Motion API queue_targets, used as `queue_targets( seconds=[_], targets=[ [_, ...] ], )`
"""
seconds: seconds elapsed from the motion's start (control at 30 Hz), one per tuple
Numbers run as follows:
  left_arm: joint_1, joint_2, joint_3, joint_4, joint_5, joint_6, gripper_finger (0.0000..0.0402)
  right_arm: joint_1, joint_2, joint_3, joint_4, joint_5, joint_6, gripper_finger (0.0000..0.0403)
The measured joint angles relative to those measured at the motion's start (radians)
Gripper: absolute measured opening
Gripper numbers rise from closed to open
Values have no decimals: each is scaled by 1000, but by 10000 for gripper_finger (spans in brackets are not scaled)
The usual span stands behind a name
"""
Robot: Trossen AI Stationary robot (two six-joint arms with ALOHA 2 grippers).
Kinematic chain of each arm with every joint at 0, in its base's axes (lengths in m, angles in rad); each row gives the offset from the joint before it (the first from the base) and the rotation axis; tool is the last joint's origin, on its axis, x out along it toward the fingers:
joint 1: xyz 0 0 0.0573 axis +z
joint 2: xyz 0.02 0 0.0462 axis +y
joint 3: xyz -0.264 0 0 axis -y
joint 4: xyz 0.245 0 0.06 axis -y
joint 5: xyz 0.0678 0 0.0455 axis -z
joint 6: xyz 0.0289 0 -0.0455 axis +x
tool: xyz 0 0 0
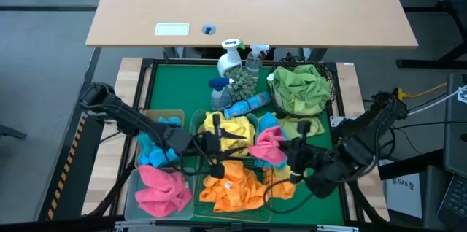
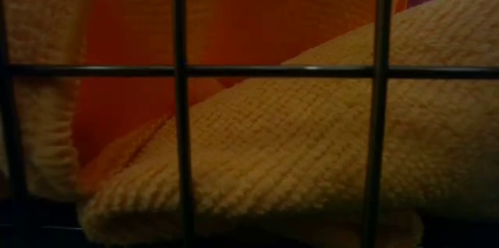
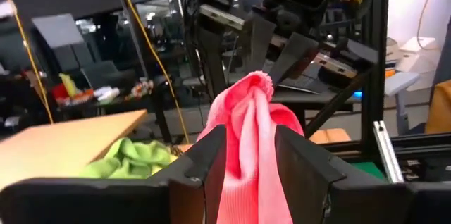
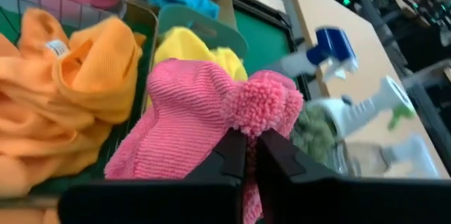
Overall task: Sort microfiber towel by color & place in baskets
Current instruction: Put the pink microfiber towel into the transparent bin
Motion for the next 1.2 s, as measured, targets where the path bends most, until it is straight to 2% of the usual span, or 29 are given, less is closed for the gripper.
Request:
queue_targets(
  seconds=[0.23,0.4,0.5,0.73,1.0,1.2],
  targets=[
    [34,61,0,65,13,17,117,-108,0,0,260,-140,-296,16],
    [58,76,0,64,180,14,117,-167,0,0,387,-247,-443,16],
    [69,77,0,63,259,13,117,-195,0,0,423,-324,-483,16],
    [87,77,0,59,335,0,117,-234,0,0,441,-458,-494,16],
    [104,77,0,68,345,-13,117,-233,0,0,471,-460,-545,16],
    [97,77,0,52,354,-37,117,-233,0,0,428,-460,-545,16]
  ],
)
